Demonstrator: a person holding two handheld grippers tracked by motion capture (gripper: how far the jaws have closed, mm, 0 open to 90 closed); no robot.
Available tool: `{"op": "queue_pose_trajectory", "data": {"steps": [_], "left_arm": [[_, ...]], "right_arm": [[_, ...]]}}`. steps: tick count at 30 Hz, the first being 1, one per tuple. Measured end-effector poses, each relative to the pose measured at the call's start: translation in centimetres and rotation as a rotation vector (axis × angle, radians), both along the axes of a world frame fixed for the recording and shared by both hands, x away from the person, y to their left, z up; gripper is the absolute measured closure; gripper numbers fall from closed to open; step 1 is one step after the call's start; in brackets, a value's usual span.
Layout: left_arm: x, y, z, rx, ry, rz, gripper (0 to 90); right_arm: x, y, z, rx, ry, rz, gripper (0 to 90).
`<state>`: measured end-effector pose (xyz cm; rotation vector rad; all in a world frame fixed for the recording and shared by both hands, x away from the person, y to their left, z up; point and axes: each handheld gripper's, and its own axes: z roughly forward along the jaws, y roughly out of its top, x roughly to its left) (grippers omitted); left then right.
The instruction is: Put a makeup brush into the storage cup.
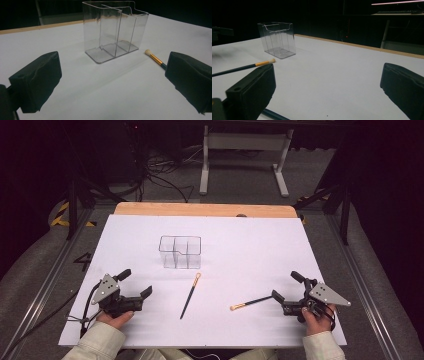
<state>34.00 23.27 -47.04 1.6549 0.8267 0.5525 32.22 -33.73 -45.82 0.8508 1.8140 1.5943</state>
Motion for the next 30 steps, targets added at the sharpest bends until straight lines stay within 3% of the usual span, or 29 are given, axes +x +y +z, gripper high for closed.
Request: {"op": "queue_pose_trajectory", "data": {"steps": [6,13,19,22,25,30], "left_arm": [[0.0,-0.1,0.0,0.006,-0.003,-0.002,1.1],[-0.2,-0.2,0.0,0.033,-0.029,-0.043,0.3],[-0.1,-0.1,0.0,0.012,-0.010,-0.036,0.2],[0.2,0.2,0.0,0.006,0.004,-0.081,1.1],[0.3,0.4,0.2,0.012,0.037,-0.084,1.8],[0.5,0.4,1.2,-0.066,0.057,-0.100,1.4]], "right_arm": [[0.0,0.0,0.0,-0.001,0.001,0.004,0.6],[0.0,0.0,0.0,0.003,-0.002,0.005,0.7],[0.0,0.0,0.0,-0.001,-0.001,0.010,0.7],[0.0,0.0,0.0,-0.005,0.001,0.010,0.8],[0.0,0.0,0.0,-0.005,0.001,0.012,0.9],[0.1,0.0,0.0,-0.005,0.006,0.016,0.9]]}}
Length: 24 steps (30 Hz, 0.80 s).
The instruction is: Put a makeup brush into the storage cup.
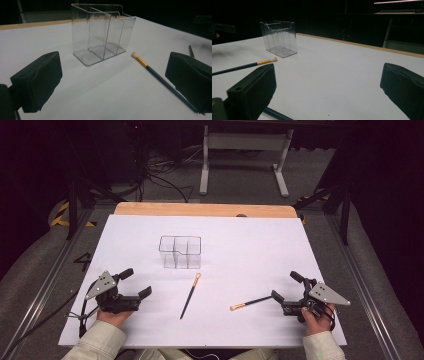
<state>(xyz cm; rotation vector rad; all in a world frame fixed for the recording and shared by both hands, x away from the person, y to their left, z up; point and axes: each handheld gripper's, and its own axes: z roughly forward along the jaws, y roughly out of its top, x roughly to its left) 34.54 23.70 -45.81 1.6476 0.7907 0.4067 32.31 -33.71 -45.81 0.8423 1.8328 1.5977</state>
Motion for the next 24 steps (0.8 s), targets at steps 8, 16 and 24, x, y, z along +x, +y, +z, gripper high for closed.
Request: {"op": "queue_pose_trajectory", "data": {"steps": [8,16,24], "left_arm": [[-0.3,-0.7,1.5,0.000,-0.013,-0.027,1.0],[-0.3,-1.4,2.7,0.006,-0.012,-0.039,1.2],[0.0,-2.8,4.4,0.003,0.007,-0.083,1.4]], "right_arm": [[0.0,0.0,0.0,-0.006,0.004,0.014,0.7],[0.1,0.0,0.0,-0.006,0.007,0.025,0.5],[0.1,0.0,0.0,-0.002,0.009,0.025,0.5]]}}
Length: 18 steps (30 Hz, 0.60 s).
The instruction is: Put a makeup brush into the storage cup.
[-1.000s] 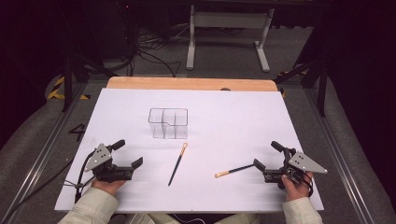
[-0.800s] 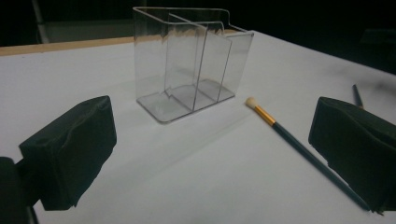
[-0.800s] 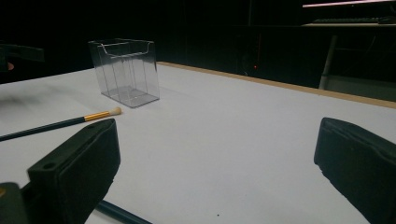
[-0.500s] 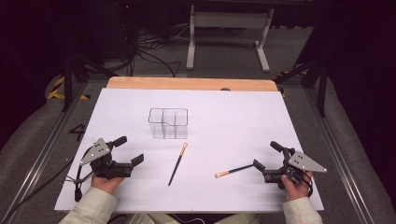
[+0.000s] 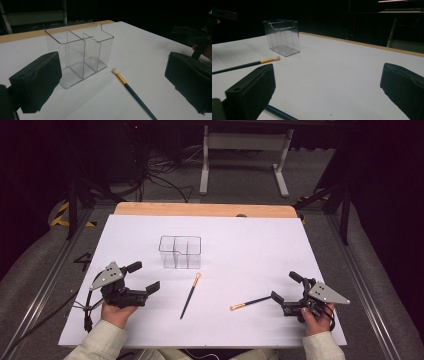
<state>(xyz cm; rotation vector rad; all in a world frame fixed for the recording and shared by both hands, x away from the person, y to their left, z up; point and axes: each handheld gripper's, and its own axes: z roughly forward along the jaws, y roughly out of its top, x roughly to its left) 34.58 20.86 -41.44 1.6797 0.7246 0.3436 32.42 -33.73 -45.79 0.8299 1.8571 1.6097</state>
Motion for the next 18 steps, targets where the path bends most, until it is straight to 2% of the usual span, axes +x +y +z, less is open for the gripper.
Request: {"op": "queue_pose_trajectory", "data": {"steps": [11,18], "left_arm": [[0.6,-2.0,1.1,-0.012,-0.017,-0.031,1.4],[1.1,-3.3,1.6,0.003,0.006,-0.049,1.5]], "right_arm": [[0.0,0.0,0.0,-0.001,0.004,0.009,0.6],[0.1,0.0,0.0,-0.001,0.004,0.010,0.6]]}}
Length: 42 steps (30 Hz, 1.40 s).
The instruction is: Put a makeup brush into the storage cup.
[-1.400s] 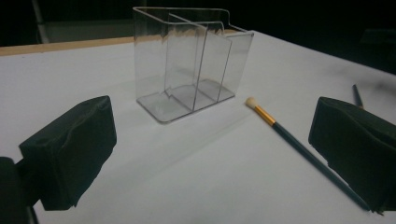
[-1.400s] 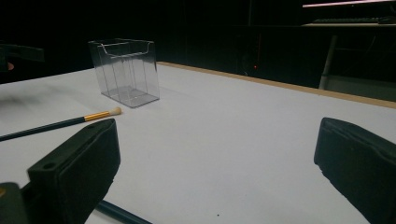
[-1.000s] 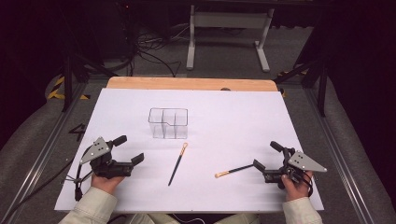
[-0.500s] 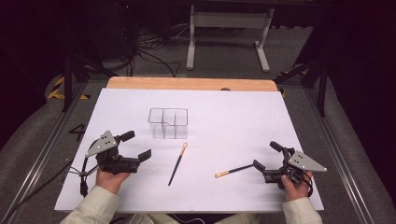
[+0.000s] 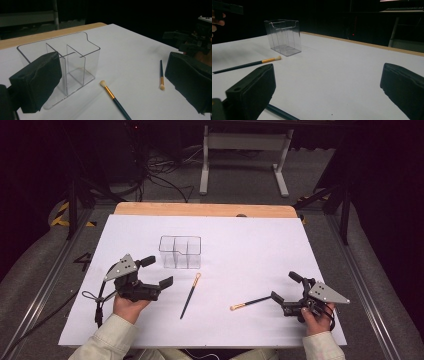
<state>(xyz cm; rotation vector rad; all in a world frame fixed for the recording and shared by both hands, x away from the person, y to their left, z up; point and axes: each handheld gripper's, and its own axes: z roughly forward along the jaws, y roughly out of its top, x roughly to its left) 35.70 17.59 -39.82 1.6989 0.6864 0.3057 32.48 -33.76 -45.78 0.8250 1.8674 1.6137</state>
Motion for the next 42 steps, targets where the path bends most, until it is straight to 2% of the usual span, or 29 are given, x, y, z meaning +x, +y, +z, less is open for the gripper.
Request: {"op": "queue_pose_trajectory", "data": {"steps": [1,5,7,9,11,14,16,17,18,20,22,25,26,27,28,31,35,39,42], "left_arm": [[0.1,-0.1,0.1,0.007,0.003,-0.004,1.9],[0.6,-0.5,0.3,0.006,0.053,-0.033,3.4],[0.9,-0.8,0.5,0.031,0.069,-0.034,4.0],[1.1,-1.1,0.8,0.075,0.095,-0.047,4.9],[1.4,-1.5,1.0,0.099,0.140,-0.051,6.2],[1.7,-1.9,1.4,0.116,0.188,-0.056,6.2],[1.9,-2.1,1.7,0.143,0.206,-0.061,6.5],[1.9,-2.1,1.7,0.143,0.206,-0.061,7.4],[2.1,-2.4,1.9,0.165,0.237,-0.061,7.4],[2.2,-2.7,2.1,0.180,0.264,-0.070,8.7],[2.4,-2.9,2.3,0.227,0.264,-0.059,9.5],[2.5,-3.4,2.5,0.280,0.291,-0.054,10.5],[2.5,-3.4,2.5,0.280,0.291,-0.054,10.9],[2.6,-3.8,2.6,0.318,0.307,-0.057,11.1],[2.7,-3.9,2.6,0.331,0.313,-0.063,11.1],[2.9,-4.0,2.6,0.339,0.336,-0.076,12.9],[3.5,-4.3,2.4,0.392,0.363,-0.080,14.2],[3.9,-4.8,2.2,0.430,0.397,-0.080,15.4],[4.1,-5.0,2.2,0.442,0.424,-0.080,17.1]], "right_arm": [[0.0,0.0,0.0,0.000,0.000,0.000,0.6],[0.0,-0.1,0.0,0.008,0.003,0.003,0.6],[0.0,-0.1,0.0,0.010,0.003,0.004,0.6],[0.0,-0.1,0.0,0.008,0.003,0.006,0.6],[0.0,-0.1,0.0,0.009,0.004,0.005,0.6],[0.1,-0.1,0.0,0.009,0.005,0.004,0.6],[0.1,-0.1,0.0,0.008,0.005,0.005,0.6],[0.1,-0.1,0.0,0.008,0.005,0.005,0.6],[0.1,-0.1,0.0,0.008,0.005,0.006,0.6],[0.1,-0.1,0.0,0.008,0.006,0.006,0.6],[0.1,-0.1,0.0,0.009,0.006,0.007,0.7],[0.1,-0.1,0.0,0.011,0.007,0.006,0.7],[0.1,-0.1,0.0,0.011,0.007,0.006,0.7],[0.1,-0.1,0.0,0.011,0.007,0.006,0.7],[0.1,-0.1,0.0,0.011,0.006,0.007,0.7],[0.1,-0.1,0.0,0.012,0.008,0.006,0.7],[0.1,-0.2,0.0,0.024,0.009,0.006,0.8],[0.2,-0.1,0.0,0.006,0.015,0.003,0.8],[0.2,0.0,0.0,-0.001,0.016,0.002,0.8]]}}
